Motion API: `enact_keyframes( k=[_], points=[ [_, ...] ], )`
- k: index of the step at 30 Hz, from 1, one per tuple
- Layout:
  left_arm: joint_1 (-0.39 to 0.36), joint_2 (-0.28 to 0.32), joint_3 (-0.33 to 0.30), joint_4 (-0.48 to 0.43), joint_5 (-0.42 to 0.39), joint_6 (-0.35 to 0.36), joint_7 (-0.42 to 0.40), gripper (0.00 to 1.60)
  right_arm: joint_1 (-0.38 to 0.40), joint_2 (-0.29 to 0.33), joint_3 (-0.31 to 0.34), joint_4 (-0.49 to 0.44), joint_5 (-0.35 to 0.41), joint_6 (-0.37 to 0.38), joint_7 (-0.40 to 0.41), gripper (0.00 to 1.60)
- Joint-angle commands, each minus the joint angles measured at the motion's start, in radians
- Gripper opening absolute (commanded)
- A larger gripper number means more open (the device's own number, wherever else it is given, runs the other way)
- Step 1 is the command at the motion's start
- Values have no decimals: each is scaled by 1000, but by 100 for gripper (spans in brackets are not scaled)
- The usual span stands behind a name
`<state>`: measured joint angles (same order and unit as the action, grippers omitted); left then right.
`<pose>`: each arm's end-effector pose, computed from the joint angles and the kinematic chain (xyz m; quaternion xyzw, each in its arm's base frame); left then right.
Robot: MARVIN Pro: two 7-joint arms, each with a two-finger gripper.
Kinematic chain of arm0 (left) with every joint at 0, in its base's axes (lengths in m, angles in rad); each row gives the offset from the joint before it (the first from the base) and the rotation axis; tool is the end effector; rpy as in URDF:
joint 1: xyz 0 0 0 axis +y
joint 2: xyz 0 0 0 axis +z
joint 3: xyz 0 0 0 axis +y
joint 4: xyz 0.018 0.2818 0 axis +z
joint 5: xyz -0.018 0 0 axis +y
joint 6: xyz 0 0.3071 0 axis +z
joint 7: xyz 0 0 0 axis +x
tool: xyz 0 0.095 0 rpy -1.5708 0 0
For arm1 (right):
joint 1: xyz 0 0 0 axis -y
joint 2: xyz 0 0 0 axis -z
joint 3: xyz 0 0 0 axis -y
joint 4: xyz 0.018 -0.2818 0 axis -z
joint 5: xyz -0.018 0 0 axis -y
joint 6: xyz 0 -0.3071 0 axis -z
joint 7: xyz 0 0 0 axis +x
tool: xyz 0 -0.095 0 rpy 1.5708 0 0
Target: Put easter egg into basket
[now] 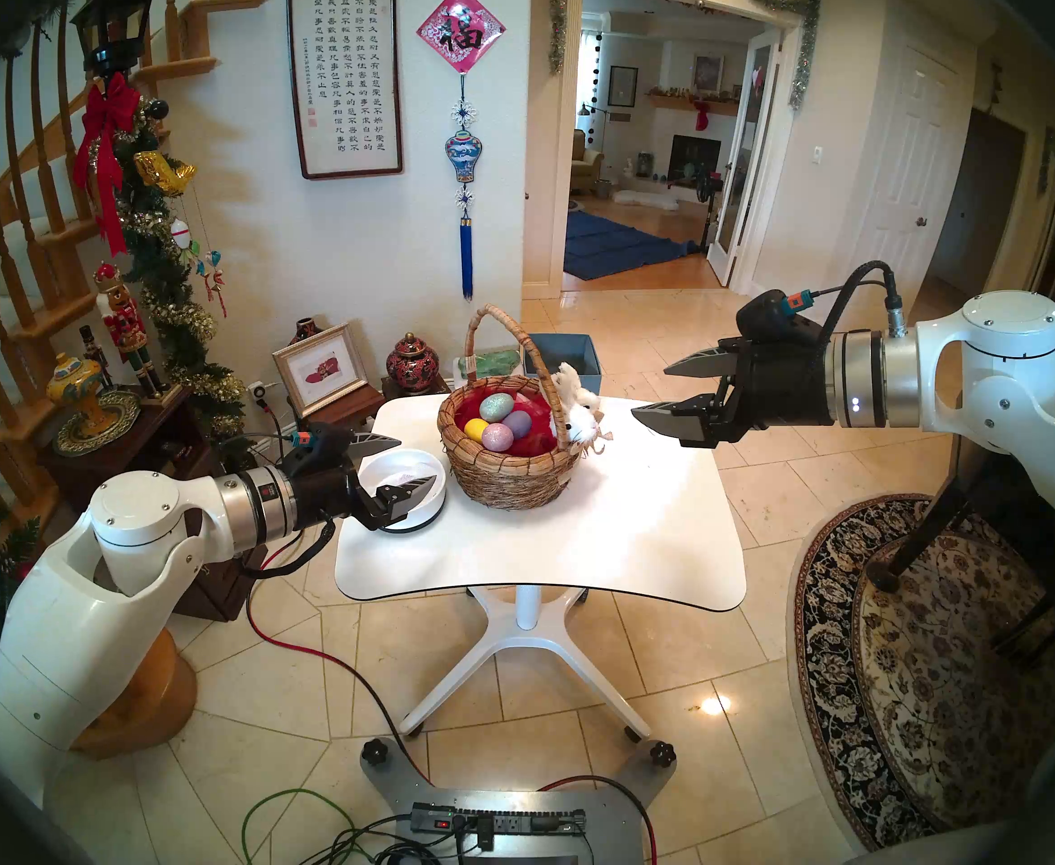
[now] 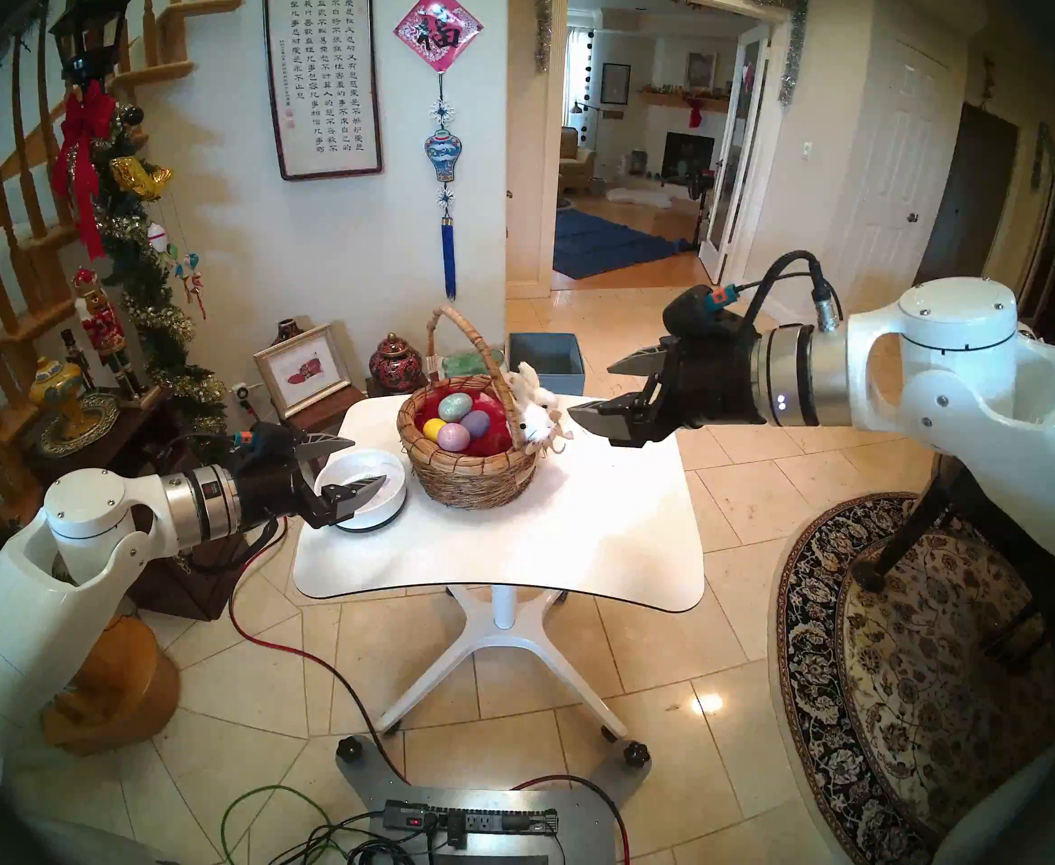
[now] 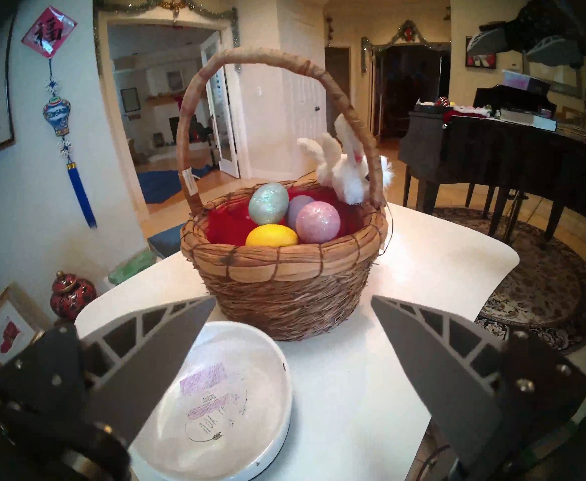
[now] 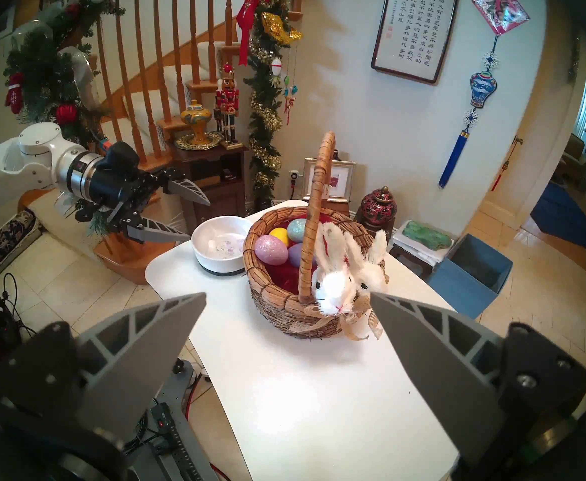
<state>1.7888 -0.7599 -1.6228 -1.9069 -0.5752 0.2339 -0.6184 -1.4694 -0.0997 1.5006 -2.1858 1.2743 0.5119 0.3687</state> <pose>0.3441 0.0901 -0.2150 0.7239 -0.3348 0.5671 0.2055 0.3327 -0.0506 -0.0466 -0.7537 -0.4016 -0.4770 0.2077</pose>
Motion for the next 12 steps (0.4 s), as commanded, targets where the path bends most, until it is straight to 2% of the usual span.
enact_keyframes(
  k=[1,12],
  points=[
    [-6,-9,-13,-7,-9,-41,-17,160,3,0,13,3,-2,-2,2,160],
    [-6,-12,-15,-5,-7,-44,-23,160,2,0,13,3,-2,-2,2,160]
  ],
)
